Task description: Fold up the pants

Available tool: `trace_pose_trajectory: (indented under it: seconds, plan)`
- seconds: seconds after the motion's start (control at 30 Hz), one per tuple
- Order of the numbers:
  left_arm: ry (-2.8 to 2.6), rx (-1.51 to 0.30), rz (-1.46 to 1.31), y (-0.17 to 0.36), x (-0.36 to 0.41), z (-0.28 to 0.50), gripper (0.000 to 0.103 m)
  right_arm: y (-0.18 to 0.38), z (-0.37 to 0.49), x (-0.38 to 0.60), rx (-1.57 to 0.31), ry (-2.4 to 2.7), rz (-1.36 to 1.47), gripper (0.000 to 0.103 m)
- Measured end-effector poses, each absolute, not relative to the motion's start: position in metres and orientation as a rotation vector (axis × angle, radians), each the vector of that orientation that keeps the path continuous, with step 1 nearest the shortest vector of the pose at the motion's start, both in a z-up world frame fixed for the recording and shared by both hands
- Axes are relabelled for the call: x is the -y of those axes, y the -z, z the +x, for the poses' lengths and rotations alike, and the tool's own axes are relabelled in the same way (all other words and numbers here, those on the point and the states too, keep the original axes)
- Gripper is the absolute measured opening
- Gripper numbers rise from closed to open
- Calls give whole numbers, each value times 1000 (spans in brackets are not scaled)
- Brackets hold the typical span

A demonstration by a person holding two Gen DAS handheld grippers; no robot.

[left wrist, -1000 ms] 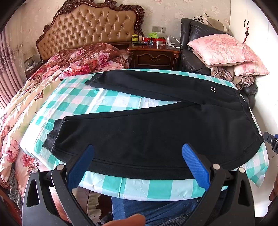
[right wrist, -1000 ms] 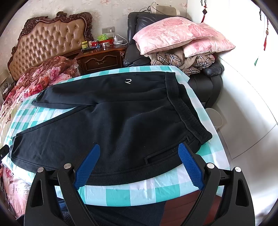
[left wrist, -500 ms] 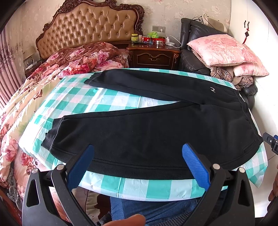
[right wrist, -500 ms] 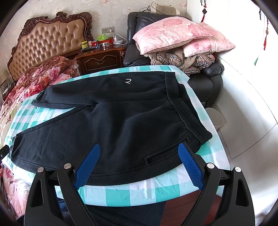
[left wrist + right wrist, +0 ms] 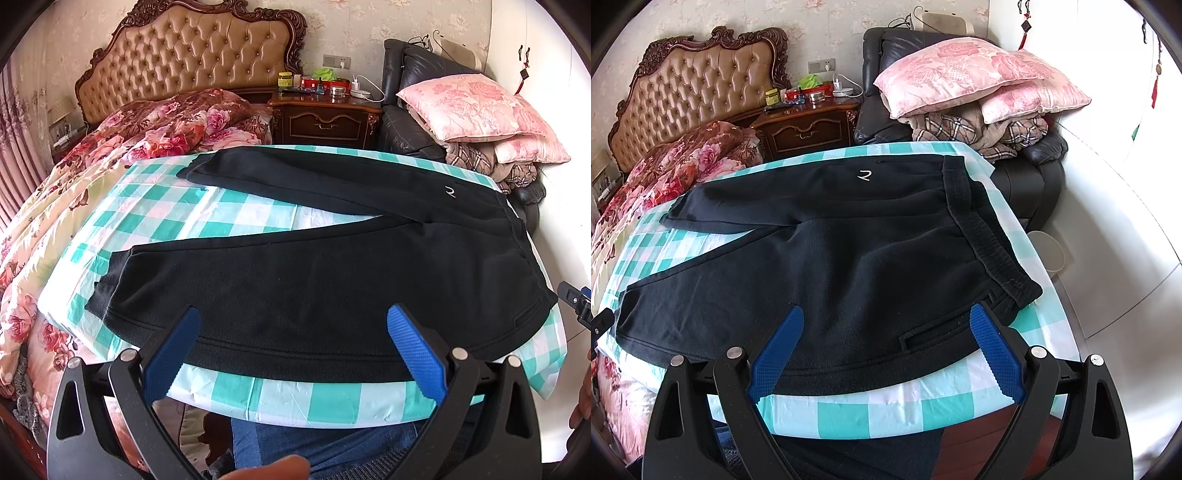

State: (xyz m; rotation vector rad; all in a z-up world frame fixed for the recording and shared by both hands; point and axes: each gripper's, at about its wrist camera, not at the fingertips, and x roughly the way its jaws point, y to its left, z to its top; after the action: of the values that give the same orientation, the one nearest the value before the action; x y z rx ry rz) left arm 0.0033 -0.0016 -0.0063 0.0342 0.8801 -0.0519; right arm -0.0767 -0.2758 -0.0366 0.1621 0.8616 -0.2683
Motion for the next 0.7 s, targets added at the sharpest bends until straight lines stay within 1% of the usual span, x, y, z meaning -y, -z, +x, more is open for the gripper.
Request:
trace_pose_trajectory:
  seconds: [0.7]
  plan:
    - [53,-882,31,7,4,3,101,35,-77,275,-862,267,165,88]
